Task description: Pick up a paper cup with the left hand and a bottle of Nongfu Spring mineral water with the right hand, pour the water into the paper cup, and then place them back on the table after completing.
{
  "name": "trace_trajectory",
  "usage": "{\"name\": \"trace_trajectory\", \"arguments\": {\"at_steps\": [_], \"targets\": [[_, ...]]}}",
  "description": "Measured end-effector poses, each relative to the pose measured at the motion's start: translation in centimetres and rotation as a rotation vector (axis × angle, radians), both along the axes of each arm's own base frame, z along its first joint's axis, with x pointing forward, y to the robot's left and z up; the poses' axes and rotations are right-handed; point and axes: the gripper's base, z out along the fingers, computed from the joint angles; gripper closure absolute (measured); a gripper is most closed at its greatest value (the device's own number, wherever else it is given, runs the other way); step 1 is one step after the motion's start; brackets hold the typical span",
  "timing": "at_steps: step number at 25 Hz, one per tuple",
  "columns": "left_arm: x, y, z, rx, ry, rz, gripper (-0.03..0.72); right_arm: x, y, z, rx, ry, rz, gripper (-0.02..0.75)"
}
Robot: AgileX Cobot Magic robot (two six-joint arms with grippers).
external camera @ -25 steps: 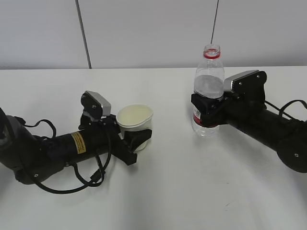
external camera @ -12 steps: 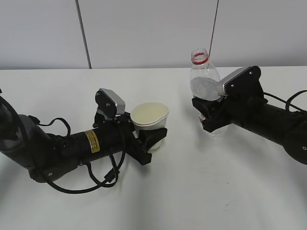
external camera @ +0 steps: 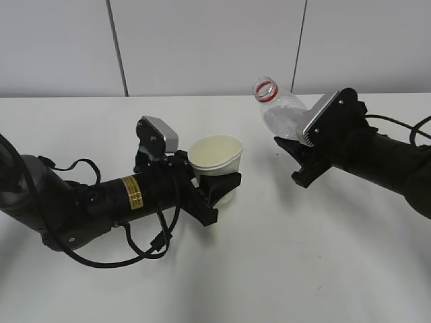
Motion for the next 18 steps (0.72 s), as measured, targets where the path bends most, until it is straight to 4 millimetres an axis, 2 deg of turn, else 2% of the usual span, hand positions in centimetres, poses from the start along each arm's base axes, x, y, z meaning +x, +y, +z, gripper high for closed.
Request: {"name": "trace_trajectory", "arguments": {"at_steps": [9, 18], "targets": [[-0.9, -1.2, 0.0, 0.004, -0.002, -0.047, 0.307, 0.1, -0.2, 0.4, -0.147, -0.023, 0.019, 0.309], [-0.9, -1.2, 0.0, 0.002, -0.001, -0.043, 0.307, 0.1, -0.3, 0.4, -0.296, -0.093, 0.065, 0.309]]}}
